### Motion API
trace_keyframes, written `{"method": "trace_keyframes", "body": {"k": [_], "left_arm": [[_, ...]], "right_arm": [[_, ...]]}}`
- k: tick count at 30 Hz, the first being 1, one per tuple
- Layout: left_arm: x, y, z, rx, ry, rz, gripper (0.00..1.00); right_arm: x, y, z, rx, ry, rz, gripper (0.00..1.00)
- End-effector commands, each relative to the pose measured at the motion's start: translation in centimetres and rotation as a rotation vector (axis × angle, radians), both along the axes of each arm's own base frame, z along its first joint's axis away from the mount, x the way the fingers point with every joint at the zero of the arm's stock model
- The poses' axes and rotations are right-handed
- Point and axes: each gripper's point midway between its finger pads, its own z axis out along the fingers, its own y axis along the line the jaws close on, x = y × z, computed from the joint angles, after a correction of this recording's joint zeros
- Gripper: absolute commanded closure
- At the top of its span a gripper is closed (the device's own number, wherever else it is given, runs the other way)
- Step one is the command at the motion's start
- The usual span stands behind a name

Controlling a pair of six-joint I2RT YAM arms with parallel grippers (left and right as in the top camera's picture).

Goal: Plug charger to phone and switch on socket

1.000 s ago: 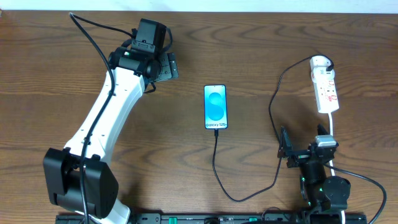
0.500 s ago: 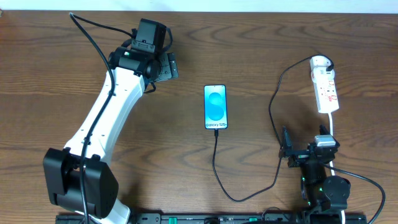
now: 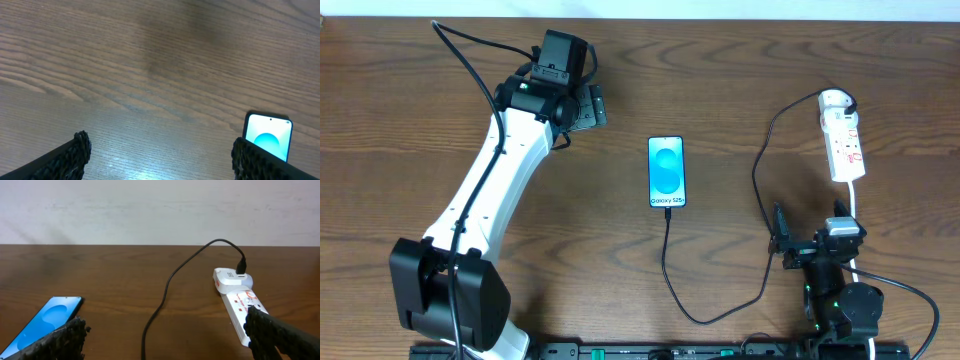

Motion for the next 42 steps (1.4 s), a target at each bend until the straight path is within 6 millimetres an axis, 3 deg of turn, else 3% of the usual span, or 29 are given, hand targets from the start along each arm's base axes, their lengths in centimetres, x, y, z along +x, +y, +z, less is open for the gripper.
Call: {"method": "trace_keyframes", "body": {"k": [1,22,30,37,40,42], "left_arm": [[0.1,0.3,-0.2,0.015,0.001,0.011,0.08],[0.0,0.4,-0.3,0.02,0.008,0.012,0.08],[-2.9,1.2,-1.0,0.048,0.089,0.002,0.08],[-5.1,1.8,0.2,0.065,0.032,-0.064,0.08],[-5.5,1.6,1.0,0.07,-0.013,-0.128,0.08],[-6.0,0.6,1.4,0.063,-0.039,-0.264,0.08]], "right_arm": [[0.0,0.1,-0.1,-0.012,-0.001,0.0,0.01],[0.0,0.1,-0.1,-0.012,-0.001,0.0,0.01],[0.0,0.1,-0.1,-0.012,-0.001,0.0,0.01],[0.0,0.1,-0.1,-0.012,-0.001,0.0,0.01],[0.0,0.1,-0.1,-0.012,-0.001,0.0,0.01],[0.0,0.1,-0.1,-0.012,-0.001,0.0,0.01]]}}
